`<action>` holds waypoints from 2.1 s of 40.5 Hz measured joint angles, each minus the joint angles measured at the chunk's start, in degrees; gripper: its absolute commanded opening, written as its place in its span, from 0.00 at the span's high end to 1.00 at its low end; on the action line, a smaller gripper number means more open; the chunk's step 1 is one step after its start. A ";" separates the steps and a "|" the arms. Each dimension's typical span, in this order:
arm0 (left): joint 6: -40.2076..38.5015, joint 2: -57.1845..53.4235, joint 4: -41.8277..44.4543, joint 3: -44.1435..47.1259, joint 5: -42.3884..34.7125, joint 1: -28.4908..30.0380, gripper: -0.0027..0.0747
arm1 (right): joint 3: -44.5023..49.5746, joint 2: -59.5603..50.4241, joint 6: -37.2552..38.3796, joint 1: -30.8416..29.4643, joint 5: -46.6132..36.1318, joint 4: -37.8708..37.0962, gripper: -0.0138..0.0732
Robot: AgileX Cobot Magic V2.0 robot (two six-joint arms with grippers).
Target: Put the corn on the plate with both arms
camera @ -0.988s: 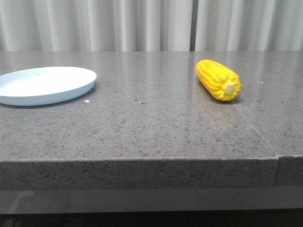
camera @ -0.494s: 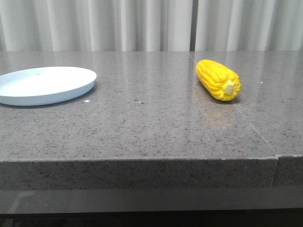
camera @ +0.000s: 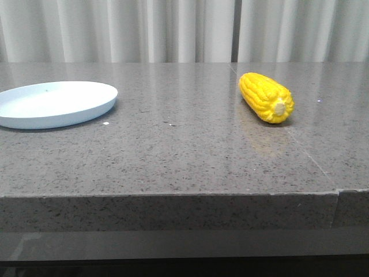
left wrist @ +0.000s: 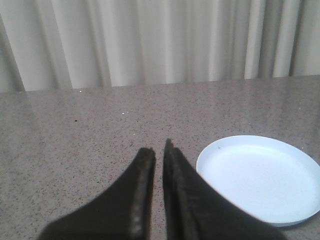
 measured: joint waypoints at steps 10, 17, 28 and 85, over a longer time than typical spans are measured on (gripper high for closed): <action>0.00 0.00 0.09 0.00 0.00 0.00 0.18 | 0.00 0.00 0.00 0.00 0.00 0.00 0.19; 0.00 0.00 0.09 0.00 0.00 0.00 0.18 | 0.00 0.00 0.00 0.00 0.00 0.00 0.17; 0.00 2.03 -0.51 0.00 -0.37 0.00 0.18 | 0.00 0.00 0.00 0.00 0.00 0.00 0.17; 0.00 76.11 -5.05 -44.62 31.78 -6.70 0.49 | 0.00 0.00 0.00 0.00 0.00 0.00 0.17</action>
